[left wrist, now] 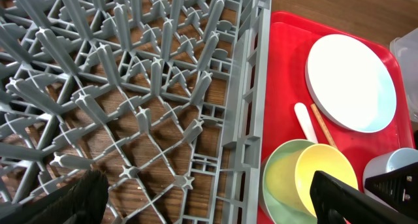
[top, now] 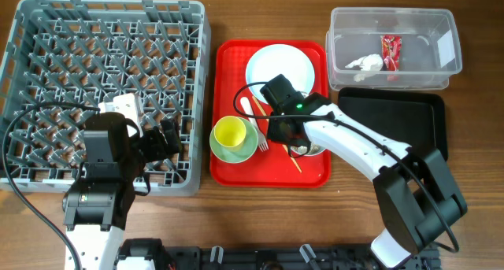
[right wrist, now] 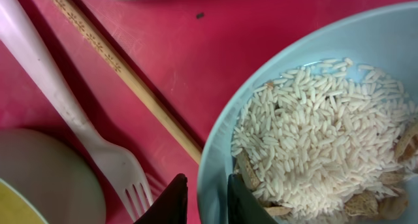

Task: Sort waste into correct bins and load items into the dishwasher rack
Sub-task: 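Grasp the blue bowl of rice scraps with the right gripper, then tip the bowl over the black tray to dump the rice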

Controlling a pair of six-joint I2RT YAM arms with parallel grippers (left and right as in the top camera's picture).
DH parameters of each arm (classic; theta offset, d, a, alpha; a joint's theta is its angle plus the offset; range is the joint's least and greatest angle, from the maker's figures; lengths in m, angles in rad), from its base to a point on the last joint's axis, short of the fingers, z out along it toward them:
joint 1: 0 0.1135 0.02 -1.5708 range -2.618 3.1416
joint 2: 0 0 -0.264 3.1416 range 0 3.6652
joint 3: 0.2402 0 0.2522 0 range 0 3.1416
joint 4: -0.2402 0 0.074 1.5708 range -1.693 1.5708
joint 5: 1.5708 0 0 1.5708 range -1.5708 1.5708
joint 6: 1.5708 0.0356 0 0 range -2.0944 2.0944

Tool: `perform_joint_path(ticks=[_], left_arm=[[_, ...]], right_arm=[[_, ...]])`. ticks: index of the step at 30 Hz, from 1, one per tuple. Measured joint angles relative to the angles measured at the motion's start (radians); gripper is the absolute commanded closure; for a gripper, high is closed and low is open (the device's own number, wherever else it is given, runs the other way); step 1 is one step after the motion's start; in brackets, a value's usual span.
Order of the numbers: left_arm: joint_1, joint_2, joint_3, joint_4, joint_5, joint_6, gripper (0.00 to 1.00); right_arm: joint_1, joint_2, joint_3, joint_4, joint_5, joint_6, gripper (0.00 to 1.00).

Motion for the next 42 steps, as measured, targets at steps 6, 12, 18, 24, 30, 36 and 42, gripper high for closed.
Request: perform_joint_path(ticks=[6, 12, 18, 24, 30, 36, 42], left_arm=[[0.000, 0.000, 0.000, 0.000, 0.000, 0.000, 0.00], [0.000, 0.000, 0.000, 0.000, 0.000, 0.000, 0.00], [0.000, 0.000, 0.000, 0.000, 0.000, 0.000, 0.00], [0.000, 0.000, 0.000, 0.000, 0.000, 0.000, 0.00], [0.000, 0.000, 0.000, 0.000, 0.000, 0.000, 0.00], [0.000, 0.000, 0.000, 0.000, 0.000, 0.000, 0.00], [0.000, 0.000, 0.000, 0.000, 0.000, 0.000, 0.00]], right_arm=[[0.000, 0.013, 0.000, -0.011, 0.024, 0.000, 0.96], [0.000, 0.011, 0.066, -0.096, 0.029, -0.029, 0.96], [-0.106, -0.150, 0.163, -0.125, -0.039, -0.119, 0.96], [-0.465, -0.206, 0.171, -0.156, -0.334, -0.258, 0.96], [-0.727, -0.193, 0.090, -0.126, -0.655, -0.412, 0.96], [-0.972, -0.157, -0.177, 0.091, -1.015, -0.410, 0.96], [-1.172, -0.157, -0.337, 0.448, -1.395, -0.113, 0.96]])
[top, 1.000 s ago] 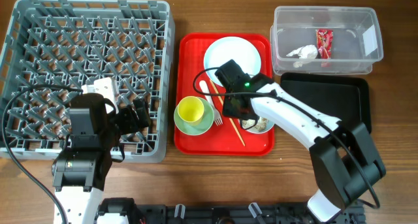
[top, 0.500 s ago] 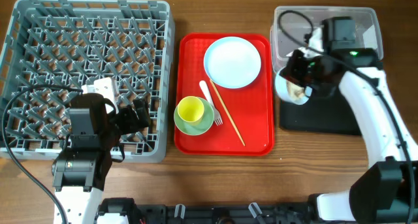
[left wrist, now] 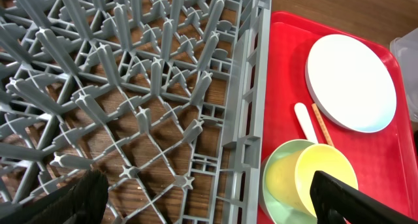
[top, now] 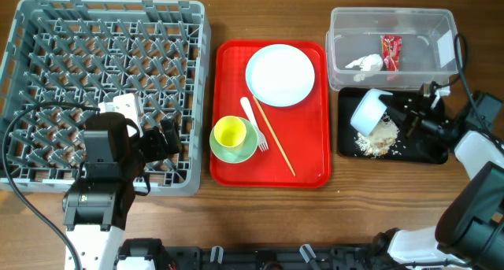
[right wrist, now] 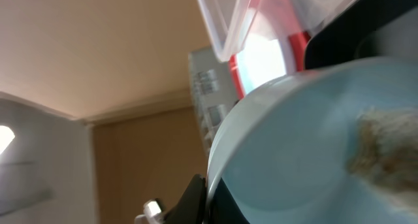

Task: Sort waste into correct bins and load items into the dishwasher rack
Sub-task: 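Tip the bowl over the black tray to dump the rice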

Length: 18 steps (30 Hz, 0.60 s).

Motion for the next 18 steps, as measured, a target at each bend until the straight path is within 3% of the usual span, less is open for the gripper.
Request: perform_joint_path(ticks=[8, 13, 18], left_arm=[[0.000, 0.000, 0.000, 0.000, 0.000, 0.000, 0.00], [0.000, 0.000, 0.000, 0.000, 0.000, 0.000, 0.00], [0.000, 0.000, 0.000, 0.000, 0.000, 0.000, 0.00]], right_arm=[[-0.013, 0.000, -0.010, 0.125, -0.192, 0.227, 0.96], [0.000, 0.000, -0.013, 0.219, -0.191, 0.121, 0.96], [0.101, 0.000, -0.013, 0.220, -0.144, 0.095, 0.95]])
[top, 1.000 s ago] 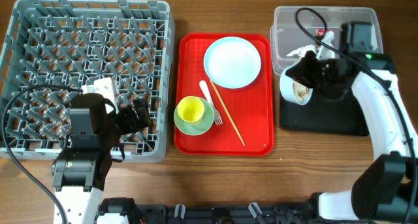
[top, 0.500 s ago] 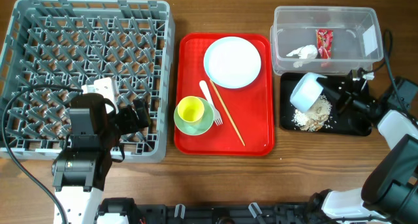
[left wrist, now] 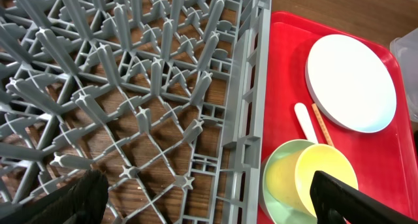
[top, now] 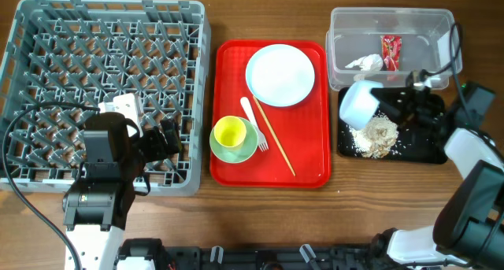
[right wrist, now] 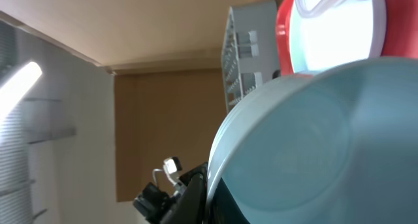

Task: Sort waste into correct bins and load items into the dishwasher rack

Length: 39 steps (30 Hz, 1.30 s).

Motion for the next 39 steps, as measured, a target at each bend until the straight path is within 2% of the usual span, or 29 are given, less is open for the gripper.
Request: perform_joint_path(ticks=[4, 9, 14, 16, 23, 28, 31, 33, 34, 35, 39], left_arm=[[0.000, 0.000, 0.000, -0.001, 0.000, 0.000, 0.00], [0.000, 0.000, 0.000, 0.000, 0.000, 0.000, 0.00], [0.000, 0.000, 0.000, 0.000, 0.000, 0.000, 0.00], [0.000, 0.000, 0.000, 0.000, 0.000, 0.000, 0.00], [0.000, 0.000, 0.000, 0.000, 0.000, 0.000, 0.00], [0.000, 0.000, 0.000, 0.000, 0.000, 0.000, 0.00], [0.000, 0.000, 0.000, 0.000, 0.000, 0.000, 0.00], [0.000, 0.000, 0.000, 0.000, 0.000, 0.000, 0.00], [0.000, 0.000, 0.000, 0.000, 0.000, 0.000, 0.00], [0.000, 0.000, 0.000, 0.000, 0.000, 0.000, 0.00], [0.000, 0.000, 0.000, -0.001, 0.000, 0.000, 0.00]], right_arm=[[0.142, -0.025, 0.000, -0.007, 0.152, 0.035, 0.95], [0.360, -0.204, 0.053, -0.080, 0.404, 0.040, 0.95], [0.607, -0.227, 0.296, -0.427, 0.739, -0.122, 0.95], [0.679, -0.227, 0.387, -0.502, 0.894, -0.197, 0.96], [0.864, -0.169, 0.437, -0.411, 1.333, -0.404, 0.95], [0.944, 0.099, 0.438, -0.266, 1.412, -0.469, 0.95], [0.976, 0.199, 0.438, -0.256, 1.421, -0.480, 0.94], [0.992, 0.215, 0.438, -0.264, 1.423, -0.482, 0.82], [0.996, 0.215, 0.438, -0.264, 1.424, -0.484, 0.81], [0.997, 0.215, 0.438, -0.269, 1.424, -0.488, 0.70], [0.997, 0.214, 0.447, -0.352, 1.411, -0.495, 0.62]])
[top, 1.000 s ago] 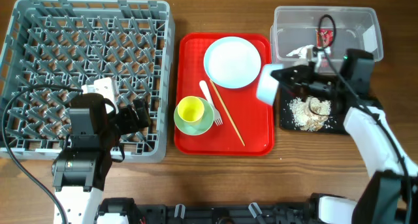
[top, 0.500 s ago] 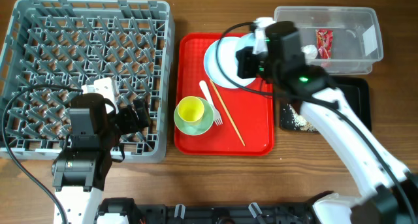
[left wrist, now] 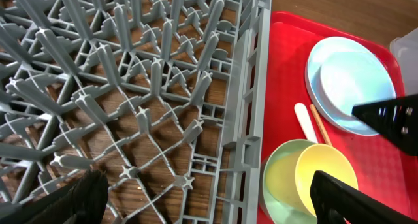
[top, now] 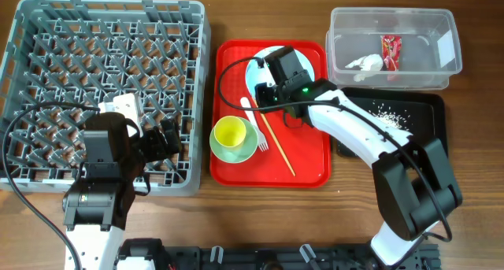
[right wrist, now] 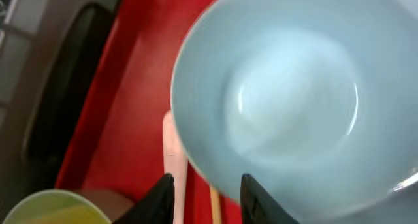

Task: Sort waste into correct bins and load items into the dishwasher rack

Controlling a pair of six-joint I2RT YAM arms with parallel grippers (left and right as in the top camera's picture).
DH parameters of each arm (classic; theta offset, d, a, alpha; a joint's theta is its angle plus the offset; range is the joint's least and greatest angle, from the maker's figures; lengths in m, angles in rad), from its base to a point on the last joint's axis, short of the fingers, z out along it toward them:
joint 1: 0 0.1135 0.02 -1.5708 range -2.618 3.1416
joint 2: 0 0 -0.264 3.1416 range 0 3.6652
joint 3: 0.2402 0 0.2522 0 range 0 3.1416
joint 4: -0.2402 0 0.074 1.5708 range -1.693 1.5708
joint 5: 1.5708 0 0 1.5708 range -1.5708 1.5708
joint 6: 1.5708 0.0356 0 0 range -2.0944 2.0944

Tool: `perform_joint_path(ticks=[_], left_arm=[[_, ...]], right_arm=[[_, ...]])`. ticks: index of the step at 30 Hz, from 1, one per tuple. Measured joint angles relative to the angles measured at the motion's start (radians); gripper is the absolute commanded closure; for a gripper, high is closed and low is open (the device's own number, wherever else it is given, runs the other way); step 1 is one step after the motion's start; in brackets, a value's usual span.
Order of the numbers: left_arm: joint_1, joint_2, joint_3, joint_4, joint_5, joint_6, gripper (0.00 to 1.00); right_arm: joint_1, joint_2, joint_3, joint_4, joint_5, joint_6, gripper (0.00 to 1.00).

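Note:
An empty light blue bowl sits on the white plate at the back of the red tray. My right gripper is open astride the bowl's near rim, one finger over the bowl, the other over the white fork. In the overhead view the right gripper hides most of the bowl. A yellow cup stands in a green bowl at the tray's front left. My left gripper hangs open over the grey dishwasher rack, holding nothing.
A chopstick lies beside the fork on the tray. A black tray at the right holds scattered rice. Behind it a clear bin holds a red wrapper and white tissue.
My right gripper was over the black tray, shut on the tilted bowl above a rice heap. Now it is open over the red tray and the empty bowl rests on the white plate.
First my right gripper gripped the rim of the rice-filled bowl on the red tray. Then it held the bowl tipped over the black tray with rice spilled below. Now the emptied bowl is on the plate and released. The left arm stayed still throughout.

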Motion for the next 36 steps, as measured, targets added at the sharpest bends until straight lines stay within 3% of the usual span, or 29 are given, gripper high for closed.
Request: perform_joint_path(ticks=[7, 13, 19, 24, 28, 32, 36], left_arm=[[0.000, 0.000, 0.000, 0.000, 0.000, 0.000, 0.00], [0.000, 0.000, 0.000, 0.000, 0.000, 0.000, 0.00], [0.000, 0.000, 0.000, 0.000, 0.000, 0.000, 0.00], [0.000, 0.000, 0.000, 0.000, 0.000, 0.000, 0.00], [0.000, 0.000, 0.000, 0.005, 0.002, 0.000, 0.00], [0.000, 0.006, 0.000, 0.135, 0.171, -0.010, 0.00], [0.002, 0.142, 0.005, 0.456, 0.582, -0.082, 0.00]], right_arm=[[0.004, -0.158, 0.120, -0.271, -0.198, 0.040, 0.57], [0.116, -0.136, 0.097, -0.316, -0.219, 0.153, 0.57], [0.153, 0.015, 0.095, -0.322, -0.179, 0.295, 0.95], [0.131, 0.014, 0.095, -0.351, -0.139, 0.325, 0.96], [-0.006, -0.149, 0.110, -0.383, -0.143, 0.308, 0.96], [-0.164, -0.343, 0.149, -0.379, -0.234, 0.300, 0.96], [-0.235, -0.323, 0.149, -0.348, -0.502, 0.278, 0.96]])
